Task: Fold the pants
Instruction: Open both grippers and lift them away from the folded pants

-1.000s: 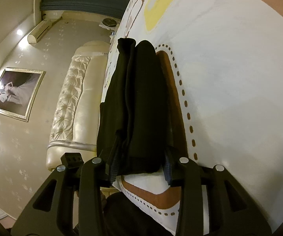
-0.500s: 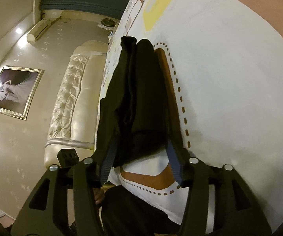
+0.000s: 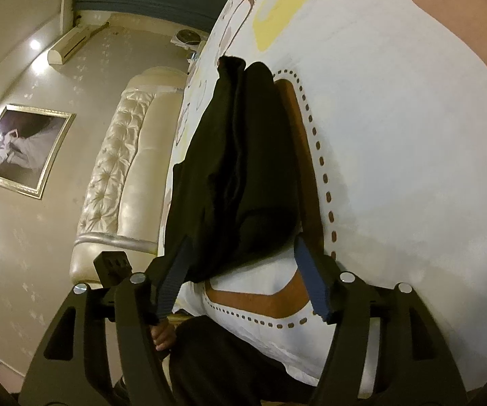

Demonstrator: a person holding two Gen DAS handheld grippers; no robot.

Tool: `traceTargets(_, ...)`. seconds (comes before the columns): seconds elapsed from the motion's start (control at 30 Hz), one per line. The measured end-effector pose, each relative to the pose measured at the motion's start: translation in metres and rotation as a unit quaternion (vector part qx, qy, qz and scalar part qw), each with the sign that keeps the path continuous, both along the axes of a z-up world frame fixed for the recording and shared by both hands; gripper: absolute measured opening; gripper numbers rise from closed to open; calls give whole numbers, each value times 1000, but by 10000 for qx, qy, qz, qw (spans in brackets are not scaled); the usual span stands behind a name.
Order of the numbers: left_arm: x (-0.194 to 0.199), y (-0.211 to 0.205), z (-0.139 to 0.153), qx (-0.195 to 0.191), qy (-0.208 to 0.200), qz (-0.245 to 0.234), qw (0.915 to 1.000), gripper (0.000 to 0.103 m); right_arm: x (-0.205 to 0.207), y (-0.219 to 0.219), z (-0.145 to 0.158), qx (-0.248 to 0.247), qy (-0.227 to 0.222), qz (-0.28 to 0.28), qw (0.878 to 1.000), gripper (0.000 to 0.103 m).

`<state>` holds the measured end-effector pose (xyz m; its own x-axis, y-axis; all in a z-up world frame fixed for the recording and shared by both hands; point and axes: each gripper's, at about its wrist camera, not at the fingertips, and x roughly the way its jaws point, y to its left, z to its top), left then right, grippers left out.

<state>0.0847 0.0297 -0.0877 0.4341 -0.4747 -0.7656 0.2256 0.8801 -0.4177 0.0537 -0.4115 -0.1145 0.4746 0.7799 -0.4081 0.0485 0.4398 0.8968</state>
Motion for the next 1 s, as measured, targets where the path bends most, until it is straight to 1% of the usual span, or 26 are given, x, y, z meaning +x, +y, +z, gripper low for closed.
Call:
traceTargets(0.1,-1,2,0,-48,48,31,10000,73,-2,1,1,-80,-18,79,9999,64)
traceTargets(0.23,-8,0,2,94,-3,93,9999,76,-7,2,4,-121,-18,116,9999,66)
traceTargets(0.33,-15,-4,6,298,-103,106,9994,77,-13,3,7,-238,-23,213,9995,70)
traceTargets(0.43,-26,-12,9,592,-261,132,9978,78,-19,4,10,-376,-7,233,9990,74)
traceTargets(0.57,-37,-23,12,907,-391,122,9950,79,-20,12,17,-776,-15,263,9966,76)
traceTargets(0.7,-47,-31,14,1206,-530,172,9911,79,-23,23,25,-1296,-79,269,9912,80)
traceTargets(0.83,-52,-33,17,1229,-609,249,9902,79,-29,29,34,-1832,-171,219,9827,80)
traceTargets(1.0,-58,-25,17,1245,-510,561,9893,79,-37,37,45,-2499,-269,11,9679,80)
